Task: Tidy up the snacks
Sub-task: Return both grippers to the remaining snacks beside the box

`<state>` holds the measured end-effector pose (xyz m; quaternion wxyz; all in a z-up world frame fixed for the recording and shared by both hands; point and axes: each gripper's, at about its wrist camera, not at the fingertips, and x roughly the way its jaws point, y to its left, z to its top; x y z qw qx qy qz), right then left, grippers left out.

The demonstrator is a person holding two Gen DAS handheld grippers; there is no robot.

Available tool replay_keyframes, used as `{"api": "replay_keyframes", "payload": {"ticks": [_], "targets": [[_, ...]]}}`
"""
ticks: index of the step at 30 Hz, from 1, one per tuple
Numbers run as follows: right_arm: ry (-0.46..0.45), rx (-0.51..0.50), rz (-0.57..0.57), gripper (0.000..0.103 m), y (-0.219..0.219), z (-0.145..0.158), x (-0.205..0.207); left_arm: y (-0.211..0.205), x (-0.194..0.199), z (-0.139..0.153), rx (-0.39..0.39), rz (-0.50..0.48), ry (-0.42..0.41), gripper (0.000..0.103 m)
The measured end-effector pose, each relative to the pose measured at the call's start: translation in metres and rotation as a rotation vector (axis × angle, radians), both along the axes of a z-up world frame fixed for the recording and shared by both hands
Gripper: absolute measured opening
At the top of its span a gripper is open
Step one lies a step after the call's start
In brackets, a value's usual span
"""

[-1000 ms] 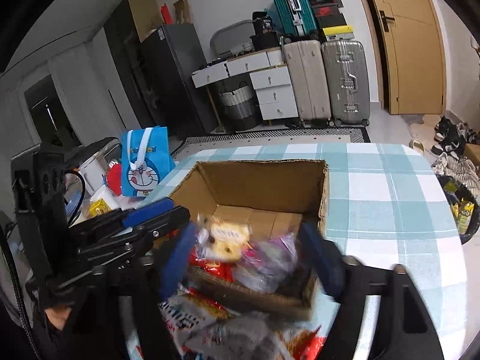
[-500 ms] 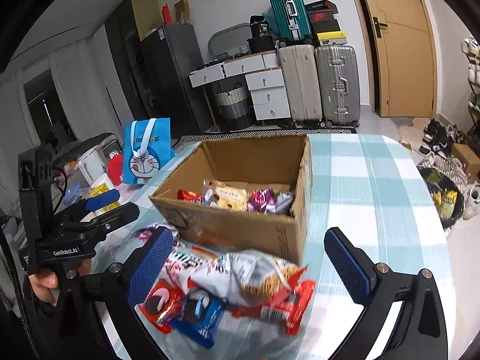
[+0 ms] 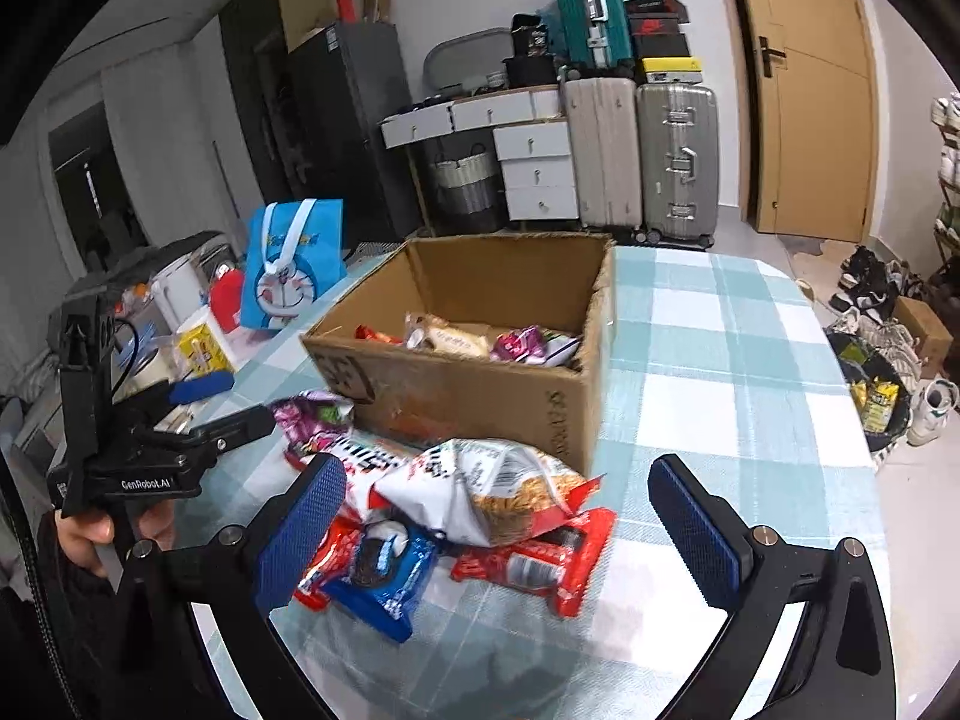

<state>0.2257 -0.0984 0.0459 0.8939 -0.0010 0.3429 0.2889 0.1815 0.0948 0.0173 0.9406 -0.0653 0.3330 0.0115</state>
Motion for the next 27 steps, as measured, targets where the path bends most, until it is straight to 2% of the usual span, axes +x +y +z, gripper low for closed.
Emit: {"api": "replay_keyframes", "payload": {"ticks": [4,15,22,27], "targets": [[0.021,0.017,-0.007,0.103,-0.004,-0.002,0.005,0.000,0.005,-0.003,-0.009,0.002,0.016,0.102],[0.104,-0.038,-0.015,0.103,-0.008,-0.024,0.020,-0.001,0.012,-0.011,0.000,0.005,0.051,0.102],[0.118,-0.015,-0.002,0.103,0.008,-0.036,0.021,-0.001,0.014,-0.015,-0.002,0.002,0.060,0.102],[0.102,-0.074,0.017,0.103,0.025,-0.046,0.018,0.001,0.015,-0.014,0.000,0.003,0.059,0.102]]}}
